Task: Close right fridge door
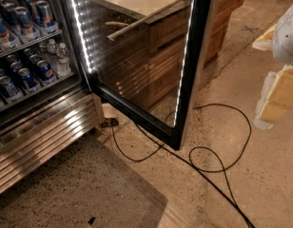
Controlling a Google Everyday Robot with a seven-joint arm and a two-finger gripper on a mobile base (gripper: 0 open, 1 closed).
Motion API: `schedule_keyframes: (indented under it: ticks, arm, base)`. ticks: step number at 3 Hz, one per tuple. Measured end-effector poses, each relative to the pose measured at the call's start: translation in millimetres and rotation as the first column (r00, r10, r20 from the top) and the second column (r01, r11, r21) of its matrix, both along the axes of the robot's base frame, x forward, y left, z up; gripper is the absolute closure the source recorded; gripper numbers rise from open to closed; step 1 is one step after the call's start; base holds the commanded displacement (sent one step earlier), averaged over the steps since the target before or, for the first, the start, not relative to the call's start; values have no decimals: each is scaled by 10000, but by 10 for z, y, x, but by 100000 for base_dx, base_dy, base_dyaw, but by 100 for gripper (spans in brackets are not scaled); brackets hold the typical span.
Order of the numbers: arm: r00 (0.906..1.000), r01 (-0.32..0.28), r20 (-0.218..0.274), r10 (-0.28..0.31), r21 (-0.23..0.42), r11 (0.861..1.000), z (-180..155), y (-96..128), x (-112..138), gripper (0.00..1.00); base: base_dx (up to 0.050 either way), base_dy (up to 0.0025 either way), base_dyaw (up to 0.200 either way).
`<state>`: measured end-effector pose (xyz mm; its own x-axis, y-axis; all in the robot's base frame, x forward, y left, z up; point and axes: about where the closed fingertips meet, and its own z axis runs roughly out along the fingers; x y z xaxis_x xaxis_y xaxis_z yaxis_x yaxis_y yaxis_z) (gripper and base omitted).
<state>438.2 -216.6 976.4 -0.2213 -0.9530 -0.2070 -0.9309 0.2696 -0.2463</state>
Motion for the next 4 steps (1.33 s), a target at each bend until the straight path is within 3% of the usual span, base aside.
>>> schedule_keyframes:
  ticks: [1, 2, 3, 4]
  arm:
    - [10000, 0, 0, 0, 0, 10000, 0, 0, 0, 0]
    - [10000, 0, 0, 0, 0, 10000, 0, 0, 0, 0]
    - [10000, 0, 0, 0, 0, 10000, 0, 0, 0, 0]
    - [10000, 0, 0, 0, 0, 10000, 0, 0, 0, 0]
  base:
    - [4648, 1, -29]
    - [1, -1, -19191]
    - [4136, 234, 10894]
    - [4541, -189, -8471]
